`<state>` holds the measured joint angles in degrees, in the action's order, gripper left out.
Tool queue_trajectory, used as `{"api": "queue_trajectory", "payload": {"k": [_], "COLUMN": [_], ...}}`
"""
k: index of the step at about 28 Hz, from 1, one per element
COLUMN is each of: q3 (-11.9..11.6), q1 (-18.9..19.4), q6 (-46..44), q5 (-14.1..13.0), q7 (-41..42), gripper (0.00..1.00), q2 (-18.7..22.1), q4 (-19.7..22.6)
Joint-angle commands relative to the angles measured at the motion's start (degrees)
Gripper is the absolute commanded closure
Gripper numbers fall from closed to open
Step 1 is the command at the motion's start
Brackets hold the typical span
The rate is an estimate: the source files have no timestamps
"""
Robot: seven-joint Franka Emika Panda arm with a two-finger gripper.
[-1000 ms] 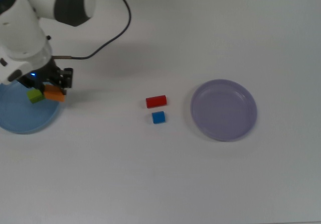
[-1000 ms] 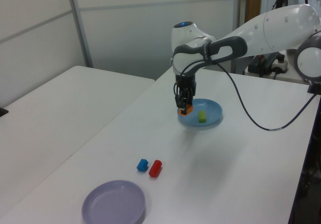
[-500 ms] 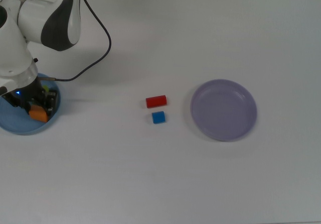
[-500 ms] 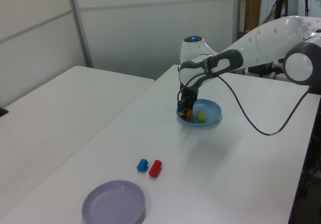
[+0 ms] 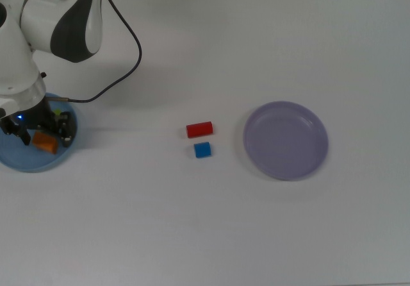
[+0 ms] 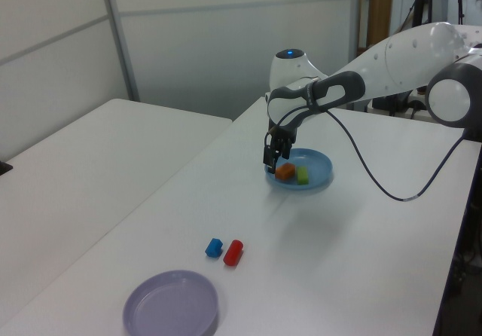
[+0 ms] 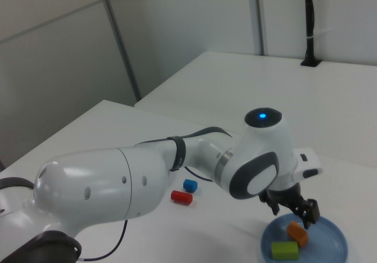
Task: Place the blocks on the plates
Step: 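Carry the orange block onto the light blue plate and release, then move the gripper to the blue block and grasp it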
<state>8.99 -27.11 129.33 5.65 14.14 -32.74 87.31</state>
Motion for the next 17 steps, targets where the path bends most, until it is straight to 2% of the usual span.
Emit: {"api": "queue_trajectory", "payload": {"k": [1,4,7,14,17], "q3": [-0.29,-0.29,0.84,4.62,5.24], "q1": [3.55,6.09,9.61,13.75,15.58], "q6": [-3.73,-4.18,-5.84,-12.08,-12.61], "q5": [-2.22,-2.31,-2.22,-2.22,-1.96], "q7": [-3.32,-7.54,-11.50,-14.58,-15.72], "gripper": [0.00,0.00,0.00,0.00,0.00], "q2": [3.12,4.09,4.53,4.71,4.71], "q4": [1.02,1.11,1.20,1.20,1.20]}}
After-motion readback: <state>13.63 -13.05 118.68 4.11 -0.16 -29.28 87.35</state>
